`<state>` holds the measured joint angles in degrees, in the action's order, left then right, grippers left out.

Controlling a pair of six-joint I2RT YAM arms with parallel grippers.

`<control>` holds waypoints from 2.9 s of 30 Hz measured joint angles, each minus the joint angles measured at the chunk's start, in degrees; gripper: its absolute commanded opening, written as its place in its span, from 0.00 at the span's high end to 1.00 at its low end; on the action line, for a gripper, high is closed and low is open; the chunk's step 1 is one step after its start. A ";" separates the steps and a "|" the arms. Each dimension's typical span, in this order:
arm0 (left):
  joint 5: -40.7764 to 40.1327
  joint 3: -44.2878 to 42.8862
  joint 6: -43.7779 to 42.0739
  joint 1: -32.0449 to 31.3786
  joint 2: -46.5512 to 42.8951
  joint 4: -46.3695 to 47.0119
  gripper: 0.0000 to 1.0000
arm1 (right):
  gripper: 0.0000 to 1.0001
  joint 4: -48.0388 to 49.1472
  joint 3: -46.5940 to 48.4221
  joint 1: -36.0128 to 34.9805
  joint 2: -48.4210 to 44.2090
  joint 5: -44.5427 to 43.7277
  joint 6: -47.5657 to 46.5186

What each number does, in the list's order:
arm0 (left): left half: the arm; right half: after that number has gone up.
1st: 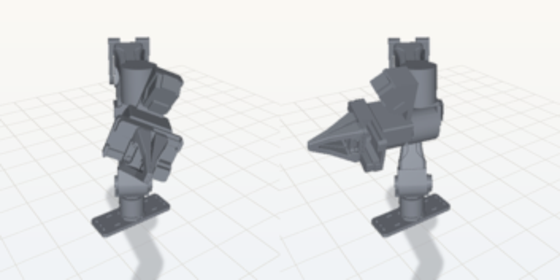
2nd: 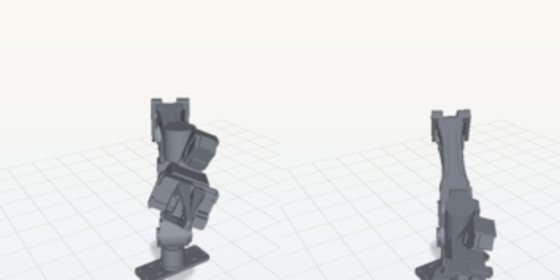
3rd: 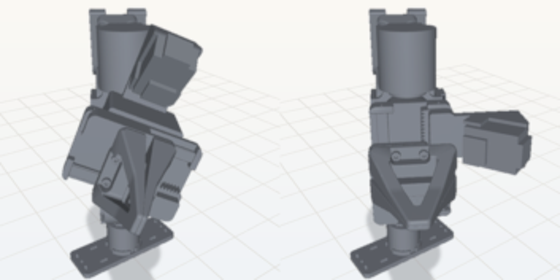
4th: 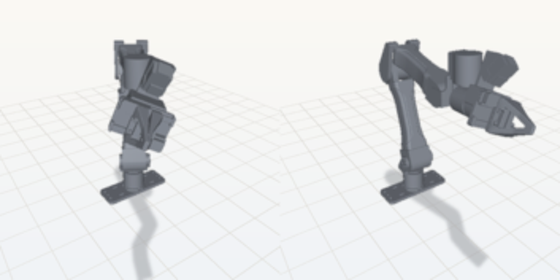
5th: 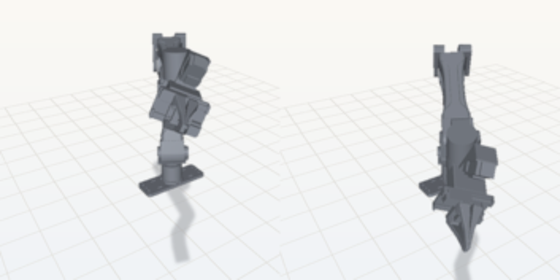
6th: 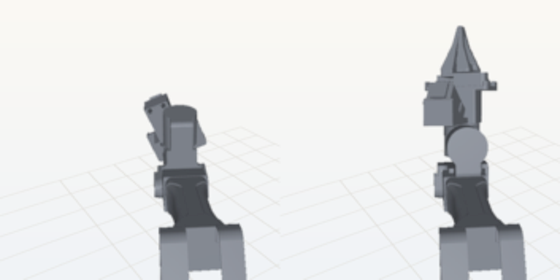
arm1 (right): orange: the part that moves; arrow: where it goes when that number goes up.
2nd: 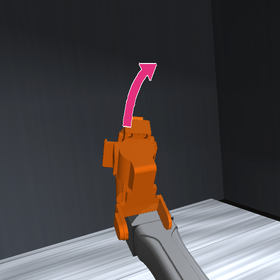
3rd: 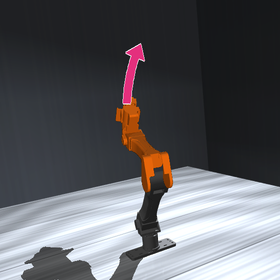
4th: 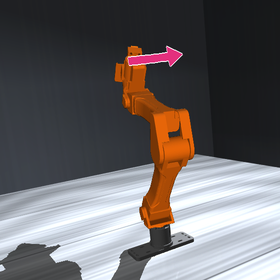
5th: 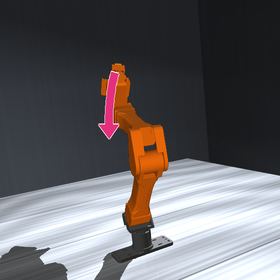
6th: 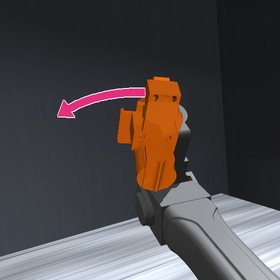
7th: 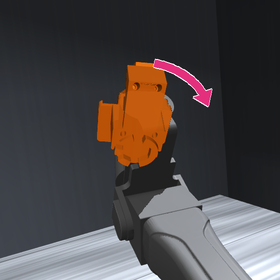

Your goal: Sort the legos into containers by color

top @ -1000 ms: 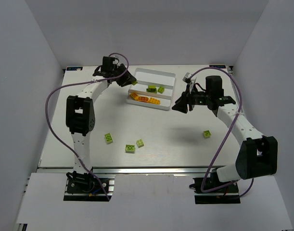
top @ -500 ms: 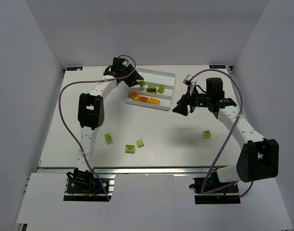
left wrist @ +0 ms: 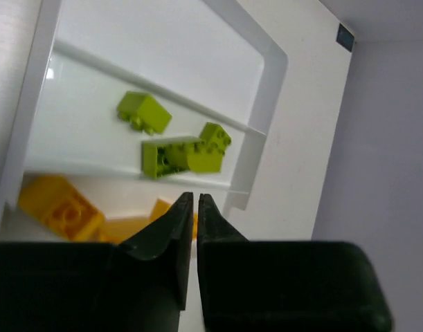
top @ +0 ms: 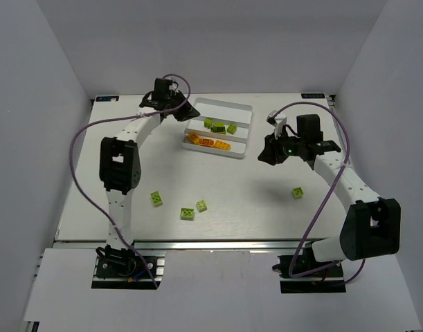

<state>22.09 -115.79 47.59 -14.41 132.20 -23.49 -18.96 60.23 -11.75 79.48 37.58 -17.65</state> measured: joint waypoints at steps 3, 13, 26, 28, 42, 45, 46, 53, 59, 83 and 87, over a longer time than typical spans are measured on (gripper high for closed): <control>-0.59 12.07 -2.56 0.35 -12.96 -0.02 0.53 | 0.65 -3.52 0.02 0.85 0.66 -7.15 0.28; -5.31 51.45 -7.08 1.16 -63.82 -0.55 0.16 | 0.19 -14.36 -4.76 4.17 -0.35 -22.49 -0.79; -12.72 72.81 -4.92 1.07 -83.06 -13.14 0.15 | 0.23 -17.09 -10.45 7.48 0.17 -30.42 0.96; -13.53 73.37 -4.44 1.07 -84.96 -13.99 0.15 | 0.25 -16.96 -10.54 7.56 1.60 -32.28 1.33; -15.87 75.25 -2.73 1.07 -89.57 -18.47 0.15 | 0.79 -11.96 -13.09 7.98 7.48 -37.68 1.95; -16.17 75.82 -2.45 1.07 -90.51 -18.99 0.15 | 1.00 -11.32 -13.05 8.00 7.50 -36.68 1.03; -16.22 76.04 -2.29 1.07 -90.75 -19.32 0.15 | 1.00 -11.34 -12.85 8.00 7.48 -35.91 0.50; -16.68 76.98 -1.90 1.07 -90.66 -20.35 0.15 | 1.00 -12.20 3.89 6.93 11.87 -23.43 -4.39; -17.18 76.98 -1.66 0.79 -89.57 -21.57 0.15 | 1.00 -5.99 35.23 4.48 31.78 -17.11 4.31; -20.00 78.75 4.61 0.31 -88.13 -24.09 0.14 | 0.29 13.22 62.25 -4.76 61.46 -26.29 20.02; -21.31 78.90 4.33 0.31 -84.56 -22.97 0.14 | 0.36 13.97 61.31 -4.59 60.76 -25.40 19.76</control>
<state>0.78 -36.88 51.92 -14.11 47.64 -46.46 -4.99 121.54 -16.34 140.25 12.19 2.11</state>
